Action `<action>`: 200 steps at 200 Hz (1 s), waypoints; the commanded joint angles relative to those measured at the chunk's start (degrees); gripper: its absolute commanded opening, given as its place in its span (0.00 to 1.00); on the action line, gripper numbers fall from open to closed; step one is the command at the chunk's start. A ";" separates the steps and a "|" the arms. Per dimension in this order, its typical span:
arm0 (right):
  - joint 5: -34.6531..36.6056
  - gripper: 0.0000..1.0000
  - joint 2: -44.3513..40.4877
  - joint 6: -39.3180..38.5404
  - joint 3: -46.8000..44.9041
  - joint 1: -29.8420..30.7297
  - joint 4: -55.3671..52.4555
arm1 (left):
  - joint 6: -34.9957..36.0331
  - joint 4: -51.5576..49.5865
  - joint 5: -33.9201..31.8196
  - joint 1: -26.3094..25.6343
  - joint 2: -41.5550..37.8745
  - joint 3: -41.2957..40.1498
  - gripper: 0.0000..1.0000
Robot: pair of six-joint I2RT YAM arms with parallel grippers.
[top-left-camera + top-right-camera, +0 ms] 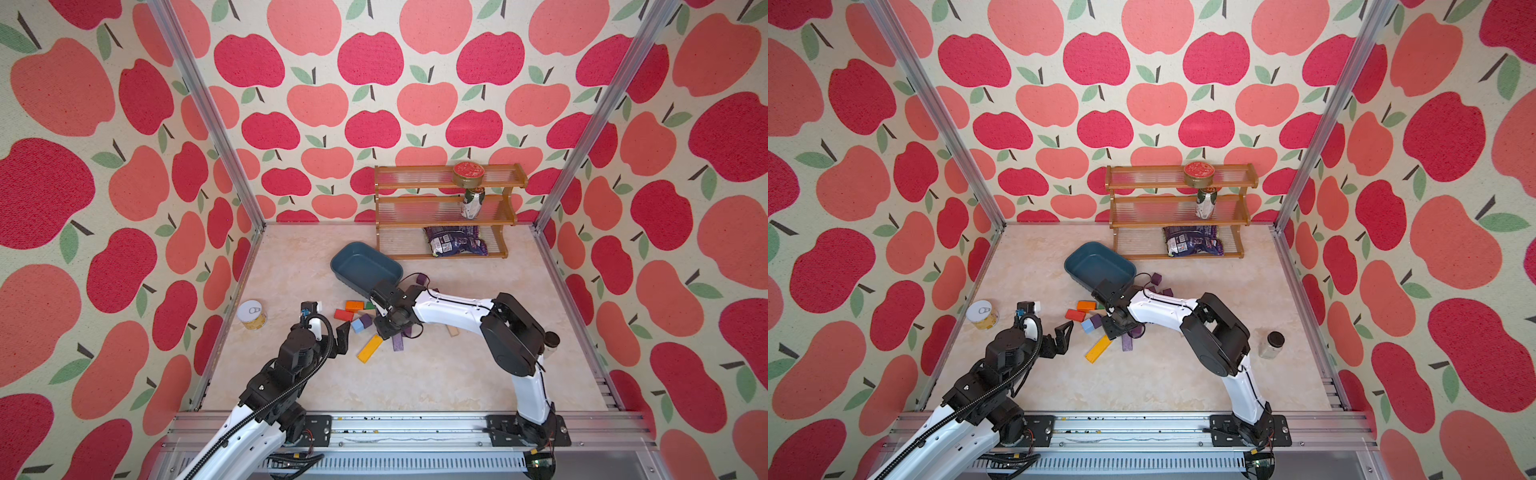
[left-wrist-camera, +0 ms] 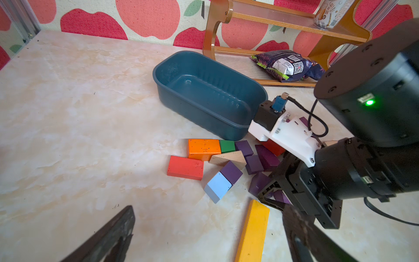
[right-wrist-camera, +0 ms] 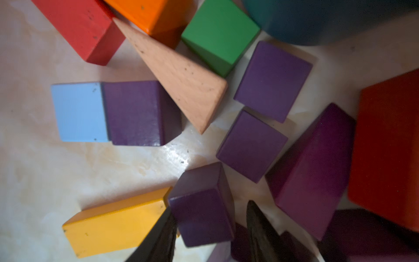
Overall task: Pick purple bricks into the storage bin
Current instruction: Pick up the building block from the center of the board.
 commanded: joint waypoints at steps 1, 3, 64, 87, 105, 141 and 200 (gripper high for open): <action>0.37 0.51 0.95 -1.62 1.84 0.26 -0.71 | -0.02 -0.28 0.50 0.31 0.15 -0.16 0.99; 0.37 0.51 1.06 -1.70 1.97 0.27 -0.79 | -0.01 -0.28 0.47 0.27 0.22 -0.12 0.99; 0.44 0.50 3.51 -3.05 4.12 0.11 -1.50 | 0.11 0.55 0.54 0.40 2.24 0.30 0.99; -0.06 0.33 3.81 -3.06 4.16 -0.16 -1.99 | 0.06 0.60 0.47 0.48 2.53 0.36 0.99; 0.52 0.30 3.42 -3.01 3.72 -0.16 -1.91 | 0.11 0.91 0.37 0.49 2.53 0.28 0.99; 1.20 0.23 1.09 -3.57 3.34 -0.27 -2.01 | 0.07 1.38 0.76 0.67 2.84 -0.04 0.99; -1.74 0.23 -3.73 -4.94 6.31 -3.42 -2.43 | 0.70 2.68 1.07 1.46 4.63 0.45 0.99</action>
